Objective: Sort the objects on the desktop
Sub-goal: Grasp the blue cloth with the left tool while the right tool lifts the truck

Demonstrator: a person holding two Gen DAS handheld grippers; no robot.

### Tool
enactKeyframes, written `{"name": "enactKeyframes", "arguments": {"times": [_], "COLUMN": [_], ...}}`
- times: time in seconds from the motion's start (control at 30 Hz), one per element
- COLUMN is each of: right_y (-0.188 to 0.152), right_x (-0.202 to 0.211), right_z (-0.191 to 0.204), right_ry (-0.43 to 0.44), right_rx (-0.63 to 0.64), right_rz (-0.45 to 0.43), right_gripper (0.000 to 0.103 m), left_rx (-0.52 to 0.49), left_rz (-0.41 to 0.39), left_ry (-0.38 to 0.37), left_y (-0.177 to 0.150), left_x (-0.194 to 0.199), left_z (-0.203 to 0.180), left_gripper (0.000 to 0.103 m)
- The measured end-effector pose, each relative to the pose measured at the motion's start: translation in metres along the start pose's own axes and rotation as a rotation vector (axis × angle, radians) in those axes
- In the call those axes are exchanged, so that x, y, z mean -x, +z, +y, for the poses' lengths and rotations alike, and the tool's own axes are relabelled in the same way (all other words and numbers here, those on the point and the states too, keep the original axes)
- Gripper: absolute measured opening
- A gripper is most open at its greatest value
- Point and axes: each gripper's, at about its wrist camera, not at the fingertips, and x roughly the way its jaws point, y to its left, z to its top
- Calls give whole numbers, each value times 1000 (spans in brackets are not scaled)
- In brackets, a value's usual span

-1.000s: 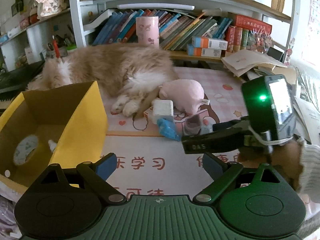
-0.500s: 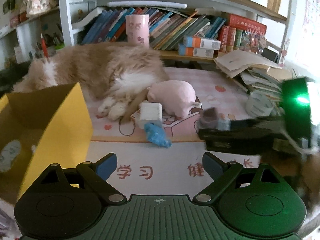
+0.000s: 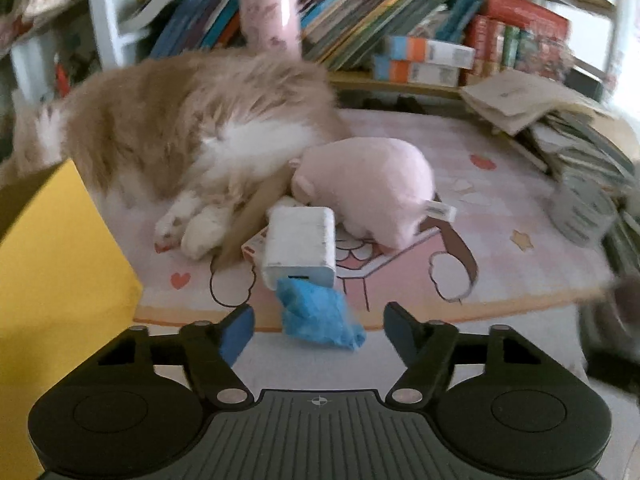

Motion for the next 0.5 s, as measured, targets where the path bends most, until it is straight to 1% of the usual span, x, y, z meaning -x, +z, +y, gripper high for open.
{"name": "enactKeyframes", "arguments": {"times": [0.03, 0.07, 0.1, 0.17, 0.3, 0.5], "right_y": [-2, -5, -7, -11, -17, -20], "right_x": [4, 8, 11, 16, 21, 25], "right_z": [1, 2, 3, 5, 7, 10], "right_ry": [2, 2, 2, 3, 2, 8], "right_rx": [-4, -5, -6, -3, -4, -14], "right_rz": [1, 3, 6, 12, 25, 25], "right_gripper": [59, 59, 59, 59, 59, 59], "left_rx": [21, 46, 69, 109, 119, 88], "left_rz": [1, 2, 9, 13, 6, -54], "left_ry": [-4, -16, -30, -46, -55, -113], "left_y": [1, 2, 2, 0, -2, -10], "left_x": [-2, -4, -6, -8, 1, 47], "left_z": [2, 5, 8, 13, 17, 19], "left_gripper": [58, 51, 34, 31, 30, 29]}}
